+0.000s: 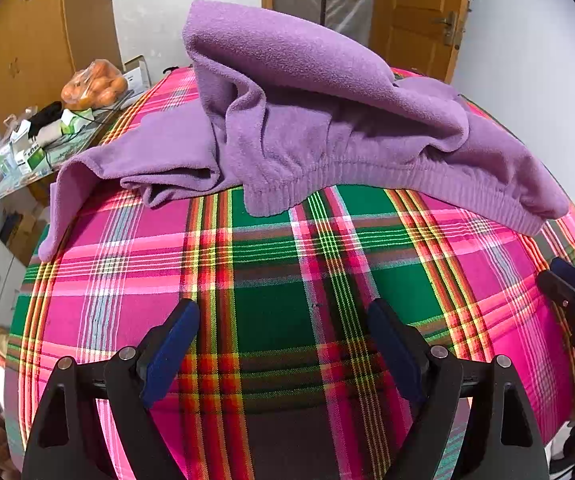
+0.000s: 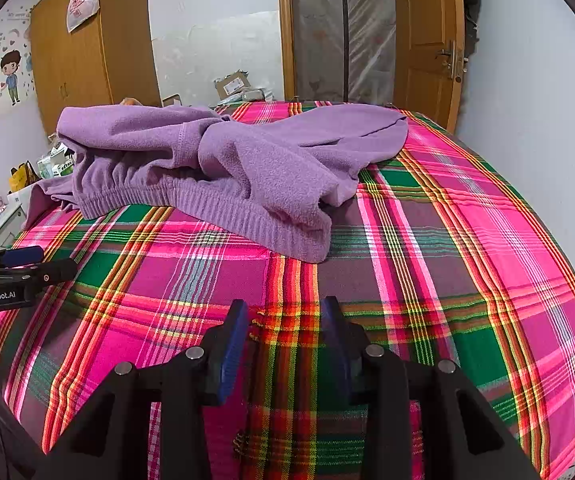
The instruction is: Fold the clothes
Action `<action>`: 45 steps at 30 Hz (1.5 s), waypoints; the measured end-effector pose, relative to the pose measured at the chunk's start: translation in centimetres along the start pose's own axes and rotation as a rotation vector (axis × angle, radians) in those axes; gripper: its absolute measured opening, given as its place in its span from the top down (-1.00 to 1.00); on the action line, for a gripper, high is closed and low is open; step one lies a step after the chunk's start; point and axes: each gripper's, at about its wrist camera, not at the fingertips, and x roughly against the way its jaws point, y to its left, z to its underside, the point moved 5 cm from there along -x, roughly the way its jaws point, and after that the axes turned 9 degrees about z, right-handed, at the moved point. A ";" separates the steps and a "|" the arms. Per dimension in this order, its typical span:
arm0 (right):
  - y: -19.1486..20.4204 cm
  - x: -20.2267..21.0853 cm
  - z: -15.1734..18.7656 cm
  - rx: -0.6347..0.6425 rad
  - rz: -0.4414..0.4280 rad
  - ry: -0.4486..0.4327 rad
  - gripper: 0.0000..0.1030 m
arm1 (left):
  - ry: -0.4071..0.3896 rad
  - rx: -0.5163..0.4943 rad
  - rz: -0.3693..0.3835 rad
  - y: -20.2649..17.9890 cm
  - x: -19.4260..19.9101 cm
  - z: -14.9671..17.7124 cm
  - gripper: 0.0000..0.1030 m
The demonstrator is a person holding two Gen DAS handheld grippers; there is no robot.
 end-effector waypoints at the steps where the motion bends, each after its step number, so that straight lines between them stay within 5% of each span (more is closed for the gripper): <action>1: 0.0 0.0 0.0 0.000 0.000 0.000 0.25 | 0.000 0.001 -0.001 0.0 0.0 0.0 -0.70; 45: 0.1 0.1 0.0 0.007 0.015 -0.002 0.24 | -0.029 -0.012 -0.005 -0.2 0.4 0.4 -0.71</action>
